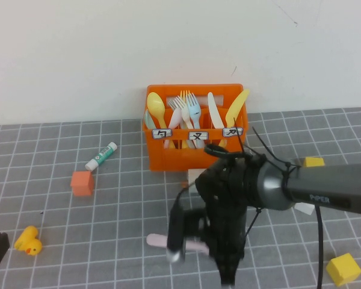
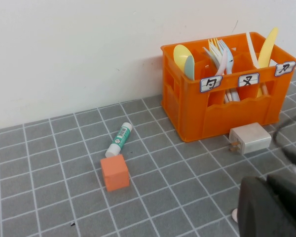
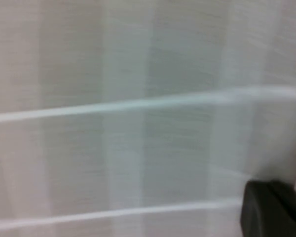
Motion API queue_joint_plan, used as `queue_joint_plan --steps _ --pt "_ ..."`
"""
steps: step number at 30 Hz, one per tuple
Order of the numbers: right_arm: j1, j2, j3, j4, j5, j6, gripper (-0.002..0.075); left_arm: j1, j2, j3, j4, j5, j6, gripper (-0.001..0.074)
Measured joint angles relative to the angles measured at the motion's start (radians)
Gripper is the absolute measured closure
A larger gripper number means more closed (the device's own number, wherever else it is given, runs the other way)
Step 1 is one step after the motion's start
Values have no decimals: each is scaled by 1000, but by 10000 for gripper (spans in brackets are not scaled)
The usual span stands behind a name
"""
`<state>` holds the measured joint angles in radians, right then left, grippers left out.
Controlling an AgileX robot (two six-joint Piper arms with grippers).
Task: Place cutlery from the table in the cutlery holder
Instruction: Pick up the fork
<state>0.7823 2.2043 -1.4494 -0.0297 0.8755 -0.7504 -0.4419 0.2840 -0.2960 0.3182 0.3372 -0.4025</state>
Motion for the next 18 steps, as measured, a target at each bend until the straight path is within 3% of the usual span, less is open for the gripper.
queue_joint_plan --steps 5,18 --pt "-30 -2 0 -218 -133 313 727 0 0 0 0 0 0 735" --pt "-37 -2 -3 -122 -398 436 727 0 0 0 0 0 0 735"
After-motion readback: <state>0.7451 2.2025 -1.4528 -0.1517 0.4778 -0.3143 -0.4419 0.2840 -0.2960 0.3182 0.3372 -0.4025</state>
